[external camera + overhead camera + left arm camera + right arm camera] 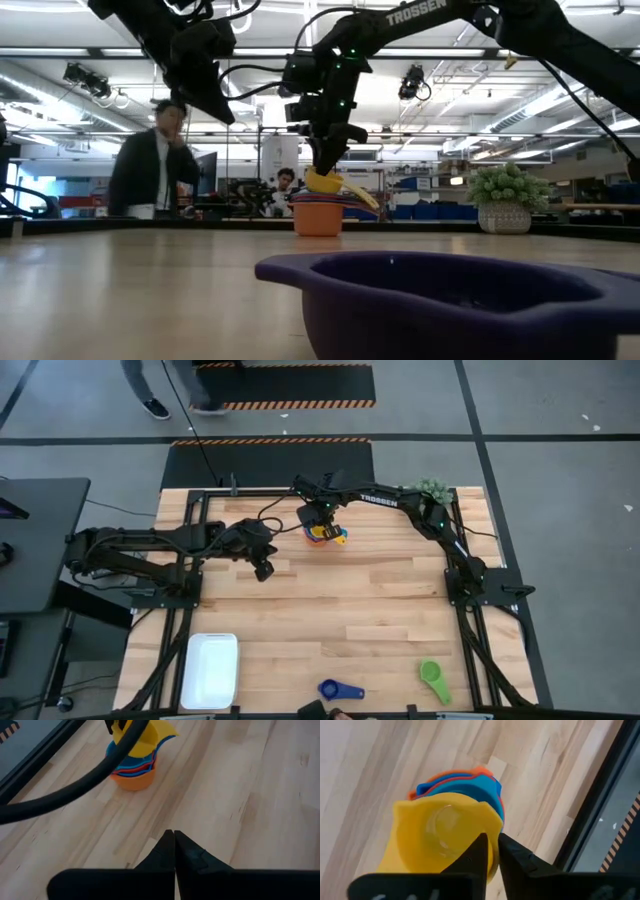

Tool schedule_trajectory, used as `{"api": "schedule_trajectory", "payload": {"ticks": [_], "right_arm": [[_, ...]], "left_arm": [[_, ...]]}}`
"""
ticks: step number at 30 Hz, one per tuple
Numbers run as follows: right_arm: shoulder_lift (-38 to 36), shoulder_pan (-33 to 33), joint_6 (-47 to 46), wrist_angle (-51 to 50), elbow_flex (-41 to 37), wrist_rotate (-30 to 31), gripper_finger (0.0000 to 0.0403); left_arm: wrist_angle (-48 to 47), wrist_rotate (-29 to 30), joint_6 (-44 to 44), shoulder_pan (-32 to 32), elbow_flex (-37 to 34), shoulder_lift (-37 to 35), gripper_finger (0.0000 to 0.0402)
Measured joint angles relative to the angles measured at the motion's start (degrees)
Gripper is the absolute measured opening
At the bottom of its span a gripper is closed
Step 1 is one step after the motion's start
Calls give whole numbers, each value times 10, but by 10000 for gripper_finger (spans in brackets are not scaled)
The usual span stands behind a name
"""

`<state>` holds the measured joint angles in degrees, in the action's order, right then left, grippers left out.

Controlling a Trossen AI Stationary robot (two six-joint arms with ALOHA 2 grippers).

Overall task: Nest measuring cups in basket
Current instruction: Stack the yellow measuring cup on top of the blue measuring cup

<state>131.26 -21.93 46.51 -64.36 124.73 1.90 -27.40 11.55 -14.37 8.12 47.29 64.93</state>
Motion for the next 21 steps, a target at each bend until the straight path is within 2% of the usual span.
{"api": "schedule_trajectory", "payload": {"ticks": [14, 18, 21], "right_arm": [[0, 4, 12, 1, 0, 10, 121], [0, 11, 13, 1, 0, 38, 137], [-3, 21, 12, -1, -1, 86, 140]], "left_arm": [[0, 0, 0, 0, 0, 0, 0], [-1, 0, 0, 0, 0, 0, 0], [-4, 0, -2, 0, 0, 0, 0]]}}
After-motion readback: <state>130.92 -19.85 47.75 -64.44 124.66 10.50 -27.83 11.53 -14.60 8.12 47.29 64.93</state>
